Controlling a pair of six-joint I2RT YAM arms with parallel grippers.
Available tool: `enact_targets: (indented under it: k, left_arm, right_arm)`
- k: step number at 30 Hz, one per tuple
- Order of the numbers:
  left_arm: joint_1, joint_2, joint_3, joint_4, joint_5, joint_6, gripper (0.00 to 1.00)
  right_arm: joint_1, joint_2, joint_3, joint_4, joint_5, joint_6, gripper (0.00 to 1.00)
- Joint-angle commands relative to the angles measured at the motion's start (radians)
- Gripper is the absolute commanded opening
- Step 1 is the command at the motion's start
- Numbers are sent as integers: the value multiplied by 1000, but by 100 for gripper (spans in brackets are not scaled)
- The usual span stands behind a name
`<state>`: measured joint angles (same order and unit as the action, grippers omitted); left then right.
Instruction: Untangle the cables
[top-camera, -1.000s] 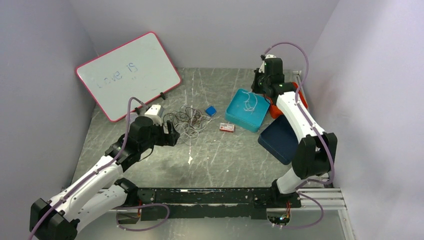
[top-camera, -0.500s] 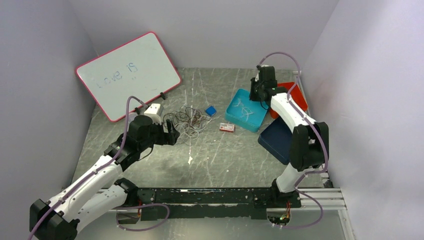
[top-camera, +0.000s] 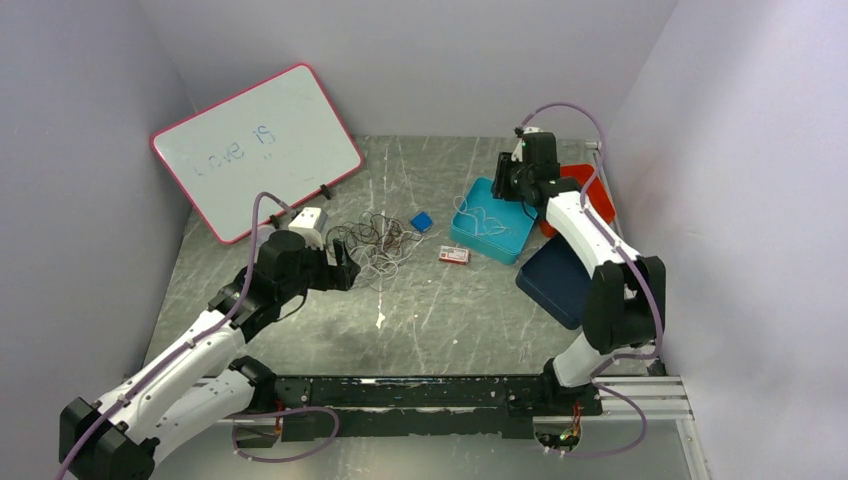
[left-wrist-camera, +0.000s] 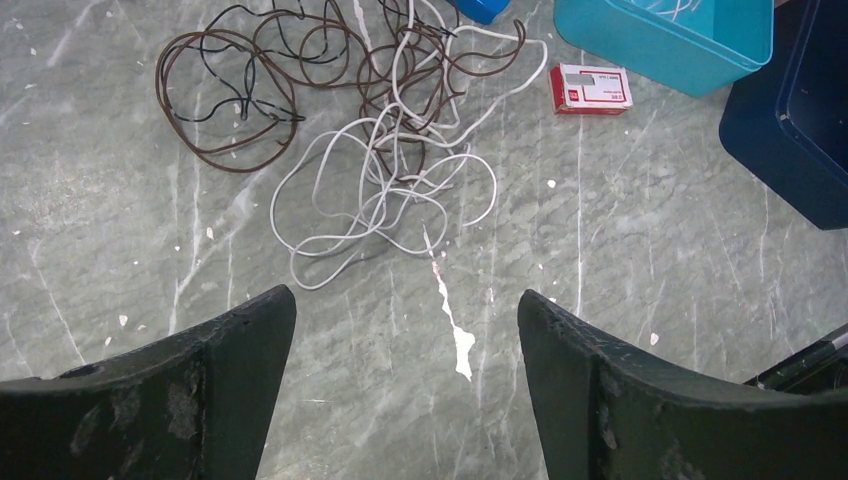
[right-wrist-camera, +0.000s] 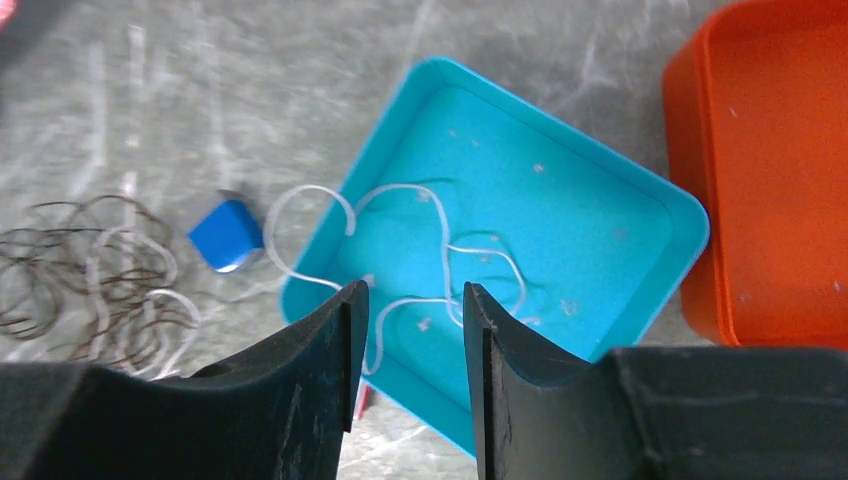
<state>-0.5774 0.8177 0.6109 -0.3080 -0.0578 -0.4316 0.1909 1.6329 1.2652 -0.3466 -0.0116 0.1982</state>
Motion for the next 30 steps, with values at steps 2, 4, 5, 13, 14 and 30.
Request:
enact_targets:
  k: [2,4,5,13,14,30]
  left_arm:
    - [-5,17,23,19,45,-17,86]
    - [-4,25,24,21,51,-18,86]
    - [-5,27,24,20,52,-17,86]
    - [-5,9,17,-2,49,-15,86]
    - [-5,7,15,-4,49,-16,86]
    - [-5,18,3,12,58,-19,85]
  right_arm:
    - [0,-51,-27,93,-215,-30,44]
    - [3,-19,-19,79,-261,-50,44]
    - [4,-3,-14,73,-273,-58,44]
    - [24,94,8,32,-339,-88,51]
    - [30,102,11,23,-337,-95,52]
    - [71,167,32,-51,-234,-128,49]
